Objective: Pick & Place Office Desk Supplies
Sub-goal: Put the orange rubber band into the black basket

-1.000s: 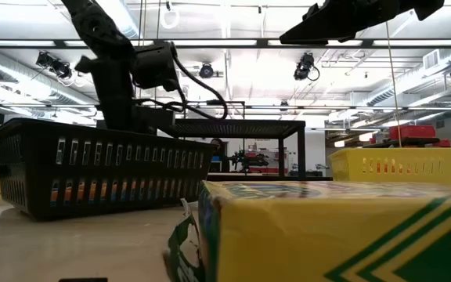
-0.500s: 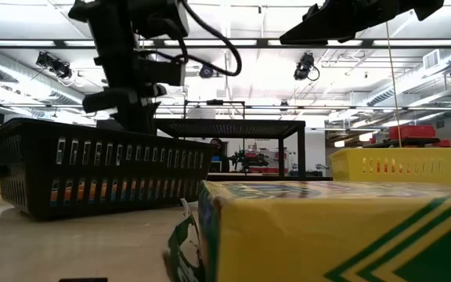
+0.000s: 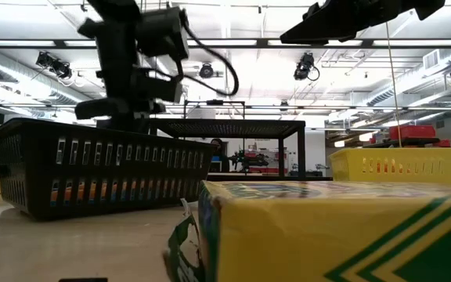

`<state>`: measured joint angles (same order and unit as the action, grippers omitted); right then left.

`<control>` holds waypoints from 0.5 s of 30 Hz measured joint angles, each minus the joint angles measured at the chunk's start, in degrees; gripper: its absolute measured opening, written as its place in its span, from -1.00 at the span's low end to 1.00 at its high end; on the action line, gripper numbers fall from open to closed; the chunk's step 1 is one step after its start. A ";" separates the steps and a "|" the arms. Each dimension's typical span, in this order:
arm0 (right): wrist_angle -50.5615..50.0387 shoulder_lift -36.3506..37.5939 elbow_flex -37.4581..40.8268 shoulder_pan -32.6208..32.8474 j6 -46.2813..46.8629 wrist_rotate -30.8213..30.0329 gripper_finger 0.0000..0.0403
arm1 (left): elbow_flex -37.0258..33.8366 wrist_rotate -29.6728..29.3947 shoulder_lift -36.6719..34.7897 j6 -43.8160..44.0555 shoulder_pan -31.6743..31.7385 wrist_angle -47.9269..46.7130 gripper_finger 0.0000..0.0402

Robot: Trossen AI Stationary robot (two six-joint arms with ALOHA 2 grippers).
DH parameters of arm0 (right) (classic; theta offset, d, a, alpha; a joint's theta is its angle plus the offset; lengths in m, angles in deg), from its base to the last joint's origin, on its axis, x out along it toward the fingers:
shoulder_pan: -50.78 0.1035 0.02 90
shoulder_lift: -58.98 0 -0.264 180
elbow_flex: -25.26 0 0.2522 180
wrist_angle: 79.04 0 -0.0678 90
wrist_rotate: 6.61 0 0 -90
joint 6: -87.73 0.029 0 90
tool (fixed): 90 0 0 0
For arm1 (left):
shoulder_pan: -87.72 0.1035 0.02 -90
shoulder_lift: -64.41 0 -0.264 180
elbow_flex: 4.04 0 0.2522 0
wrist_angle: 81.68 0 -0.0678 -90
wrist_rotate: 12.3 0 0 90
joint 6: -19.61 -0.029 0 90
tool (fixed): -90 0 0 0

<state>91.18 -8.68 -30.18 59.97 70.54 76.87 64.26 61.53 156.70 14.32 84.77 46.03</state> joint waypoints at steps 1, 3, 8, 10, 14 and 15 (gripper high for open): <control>0.00 0.00 0.00 0.00 0.00 0.00 -0.44 | -0.44 1.39 0.00 -0.81 0.70 0.30 -0.81; -0.03 0.00 0.00 0.00 0.00 0.00 -0.44 | -1.44 4.17 0.00 -2.71 1.74 1.47 -0.71; -0.04 0.00 0.00 0.00 -0.04 0.00 -0.44 | -3.78 11.51 0.01 -7.66 3.69 4.50 -0.45; -0.07 0.00 0.00 0.00 -0.03 0.00 -0.44 | -4.31 11.75 0.41 -8.86 4.14 5.60 -0.38; -0.12 0.00 0.00 0.00 -0.22 0.00 -0.44 | -4.37 11.03 2.02 -10.04 4.94 5.89 -0.34; -0.12 0.00 0.00 0.00 -0.24 0.00 -0.44 | -4.37 11.02 2.67 -10.22 5.22 5.94 -0.34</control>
<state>91.06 -8.68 -30.19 59.97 70.30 76.87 59.89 72.55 159.37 4.10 89.99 51.97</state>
